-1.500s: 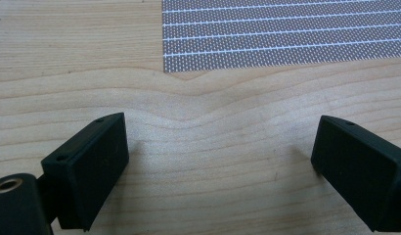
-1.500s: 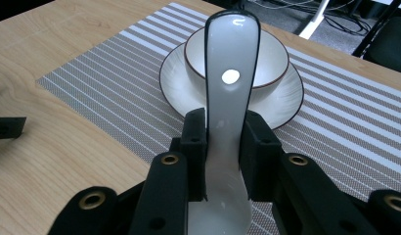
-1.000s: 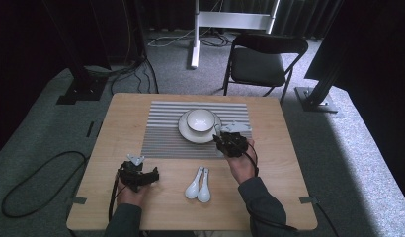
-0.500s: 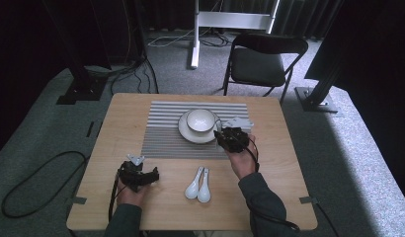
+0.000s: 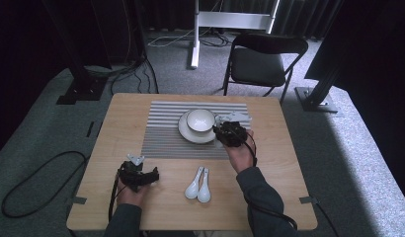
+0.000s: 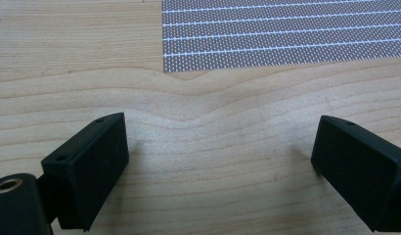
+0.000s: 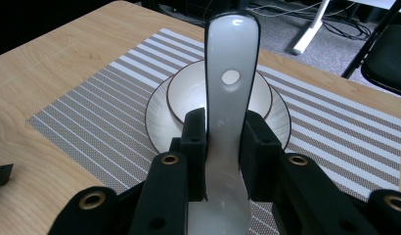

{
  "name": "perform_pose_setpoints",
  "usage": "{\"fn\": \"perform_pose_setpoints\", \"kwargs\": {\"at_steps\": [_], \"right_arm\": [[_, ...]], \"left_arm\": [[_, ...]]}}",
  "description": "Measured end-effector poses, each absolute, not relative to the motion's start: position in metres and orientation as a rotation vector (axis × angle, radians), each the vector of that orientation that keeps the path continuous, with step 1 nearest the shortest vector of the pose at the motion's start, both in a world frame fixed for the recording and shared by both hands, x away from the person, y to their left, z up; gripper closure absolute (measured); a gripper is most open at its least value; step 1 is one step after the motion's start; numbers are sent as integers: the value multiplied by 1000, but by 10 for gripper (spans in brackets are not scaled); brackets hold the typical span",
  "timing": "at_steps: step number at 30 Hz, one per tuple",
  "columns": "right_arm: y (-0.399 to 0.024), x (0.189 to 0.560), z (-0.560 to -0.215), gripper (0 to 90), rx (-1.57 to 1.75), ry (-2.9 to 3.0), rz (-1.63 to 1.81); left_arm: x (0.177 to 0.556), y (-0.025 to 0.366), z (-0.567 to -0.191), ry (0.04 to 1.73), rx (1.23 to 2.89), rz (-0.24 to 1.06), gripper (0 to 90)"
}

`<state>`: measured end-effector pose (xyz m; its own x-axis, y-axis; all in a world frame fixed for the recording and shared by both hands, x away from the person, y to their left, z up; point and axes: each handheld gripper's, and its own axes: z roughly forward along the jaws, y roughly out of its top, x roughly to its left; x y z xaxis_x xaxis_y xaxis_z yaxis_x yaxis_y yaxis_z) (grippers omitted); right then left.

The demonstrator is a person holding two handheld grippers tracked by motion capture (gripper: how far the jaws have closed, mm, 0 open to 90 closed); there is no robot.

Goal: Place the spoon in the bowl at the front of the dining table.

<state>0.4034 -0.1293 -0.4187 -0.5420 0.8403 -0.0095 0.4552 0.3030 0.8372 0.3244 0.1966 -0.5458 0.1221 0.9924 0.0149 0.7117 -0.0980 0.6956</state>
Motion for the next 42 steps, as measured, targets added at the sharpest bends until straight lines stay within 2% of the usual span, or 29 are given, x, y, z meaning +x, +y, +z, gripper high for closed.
{"fn": "perform_pose_setpoints", "kwargs": {"at_steps": [42], "right_arm": [[-121,438,-409,744,1198,2098,1168]], "left_arm": [[324,197,-546,1645,1869,680,72]]}}
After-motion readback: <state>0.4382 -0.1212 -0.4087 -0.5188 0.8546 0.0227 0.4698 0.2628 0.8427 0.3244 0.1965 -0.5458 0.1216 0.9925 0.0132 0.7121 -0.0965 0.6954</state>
